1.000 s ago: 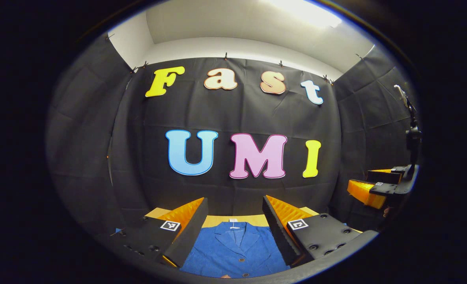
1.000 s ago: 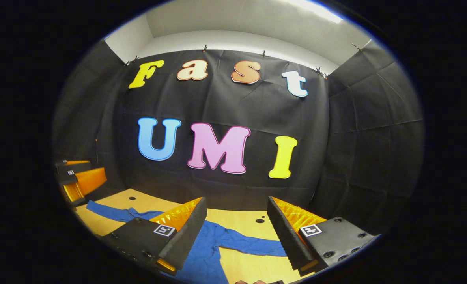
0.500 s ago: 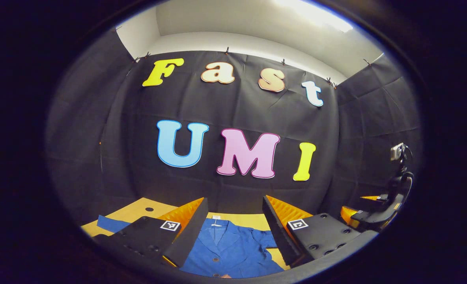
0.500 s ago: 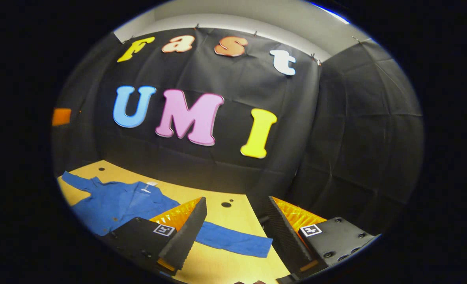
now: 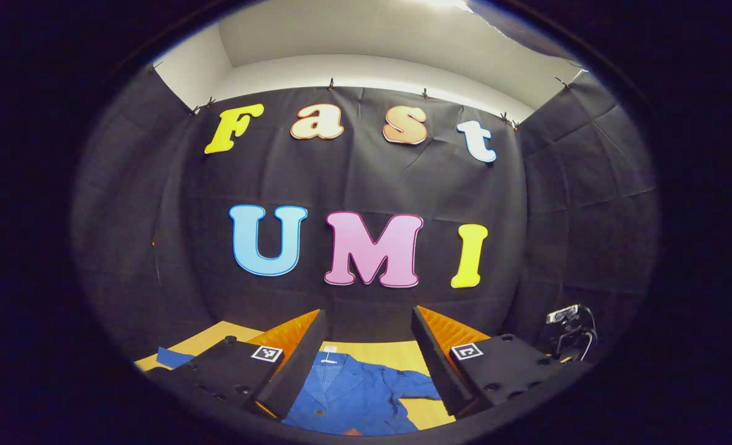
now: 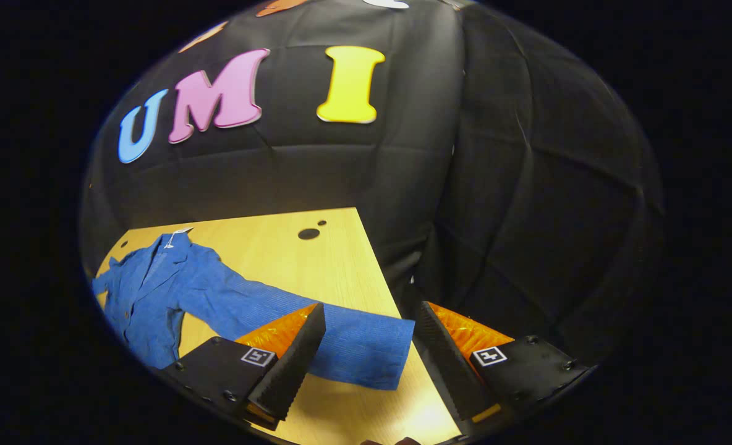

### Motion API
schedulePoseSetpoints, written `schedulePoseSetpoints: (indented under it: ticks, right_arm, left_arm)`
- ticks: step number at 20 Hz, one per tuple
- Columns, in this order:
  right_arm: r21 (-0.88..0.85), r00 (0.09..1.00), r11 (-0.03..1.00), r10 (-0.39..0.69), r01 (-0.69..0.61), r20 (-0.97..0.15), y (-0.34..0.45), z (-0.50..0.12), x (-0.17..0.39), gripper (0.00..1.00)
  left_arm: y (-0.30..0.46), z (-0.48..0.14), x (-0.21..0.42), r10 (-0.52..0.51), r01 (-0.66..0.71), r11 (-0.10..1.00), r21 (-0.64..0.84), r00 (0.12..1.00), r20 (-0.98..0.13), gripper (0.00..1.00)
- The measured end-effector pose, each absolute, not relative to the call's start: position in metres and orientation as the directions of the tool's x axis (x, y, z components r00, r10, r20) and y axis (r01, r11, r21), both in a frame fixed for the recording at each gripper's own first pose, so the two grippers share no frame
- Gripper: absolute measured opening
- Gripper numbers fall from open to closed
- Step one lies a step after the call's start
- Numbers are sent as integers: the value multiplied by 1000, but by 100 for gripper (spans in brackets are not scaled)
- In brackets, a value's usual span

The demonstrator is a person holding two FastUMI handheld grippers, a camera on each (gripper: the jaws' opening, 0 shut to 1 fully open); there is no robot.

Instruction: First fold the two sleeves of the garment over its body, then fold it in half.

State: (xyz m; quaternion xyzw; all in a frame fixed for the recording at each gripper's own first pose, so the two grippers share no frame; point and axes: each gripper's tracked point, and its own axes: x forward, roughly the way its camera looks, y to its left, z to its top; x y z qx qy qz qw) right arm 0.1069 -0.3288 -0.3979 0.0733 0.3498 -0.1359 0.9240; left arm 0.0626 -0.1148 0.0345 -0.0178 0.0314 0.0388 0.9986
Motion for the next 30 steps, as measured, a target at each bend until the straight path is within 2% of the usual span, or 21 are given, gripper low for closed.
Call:
schedulePoseSetpoints:
  ticks: [3, 4, 6, 8, 9, 10, 11, 13, 15, 16, 17, 18, 19, 20, 21, 22, 24, 27, 28, 29, 30]
  right_arm:
    - [50, 626, 938, -189, 343, -756, -338, -449, 105, 100]
    - [49, 613, 938, -183, 343, -769, -337, -459, 103, 93]
    - [25, 594, 945, -183, 325, -783, -339, -470, 98, 99]
    - [22, 573, 951, -167, 307, -802, -337, -476, 91, 100]
    - [26, 570, 954, -156, 297, -806, -335, -477, 92, 100]
    - [24, 579, 955, -160, 297, -799, -335, -477, 97, 94]
    - [21, 585, 956, -161, 292, -795, -334, -476, 96, 98]
    - [6, 604, 960, -173, 281, -778, -335, -469, 97, 98]
    - [31, 589, 966, -131, 257, -797, -325, -472, 92, 97]
    - [37, 561, 969, -111, 246, -820, -321, -476, 86, 94]
    - [41, 594, 965, -126, 259, -795, -325, -473, 99, 90]
    - [51, 579, 960, -123, 275, -806, -325, -478, 98, 87]
    - [54, 574, 956, -128, 288, -809, -325, -477, 97, 93]
    - [51, 578, 954, -135, 294, -805, -326, -479, 98, 85]
    - [38, 576, 958, -139, 284, -805, -325, -478, 95, 93]
    - [31, 584, 960, -142, 277, -799, -327, -478, 96, 93]
    - [48, 598, 955, -144, 293, -788, -323, -474, 97, 83]
    - [55, 597, 945, -158, 321, -786, -321, -474, 98, 46]
    - [76, 590, 942, -140, 326, -795, -315, -475, 99, 46]
    - [79, 588, 938, -145, 337, -796, -317, -473, 101, 6]
    - [83, 585, 932, -151, 354, -797, -318, -474, 105, 13]
  left_arm:
    - [-125, 30, 63, 90, -87, 996, 35, 992, -84, 81]
    - [-125, 27, 61, 103, -96, 993, 68, 990, -95, 81]
    - [-130, 22, 59, 110, -100, 990, 104, 989, -98, 81]
    - [-134, 19, 59, 114, -101, 988, 119, 988, -107, 81]
    - [-135, 18, 58, 116, -103, 988, 118, 987, -108, 81]
    - [-136, 19, 58, 115, -102, 988, 114, 988, -107, 81]
    - [-135, 20, 58, 117, -105, 988, 111, 988, -103, 81]
    - [-133, 22, 58, 122, -112, 988, 107, 988, -96, 81]
    - [-129, 16, 57, 128, -116, 987, 107, 986, -105, 81]
    - [-128, 15, 56, 132, -121, 987, 104, 985, -111, 81]
    - [-127, 14, 54, 135, -124, 987, 99, 984, -114, 81]
    - [-126, 13, 53, 137, -126, 987, 96, 984, -117, 81]
    - [-126, 13, 51, 138, -127, 987, 96, 983, -117, 81]
    - [-125, 14, 50, 138, -127, 987, 100, 984, -114, 81]
    - [-123, 14, 49, 141, -129, 986, 107, 984, -111, 81]
    - [-121, 15, 47, 146, -134, 984, 113, 983, -107, 81]
    - [-116, 12, 46, 155, -143, 983, 117, 982, -108, 81]
    - [-112, 10, 43, 172, -160, 982, 104, 978, -114, 82]
    - [-110, 10, 41, 178, -166, 981, 104, 977, -117, 81]
    - [-107, 9, 38, 184, -172, 979, 106, 976, -119, 81]
    - [-105, 10, 38, 191, -178, 978, 111, 974, -120, 81]
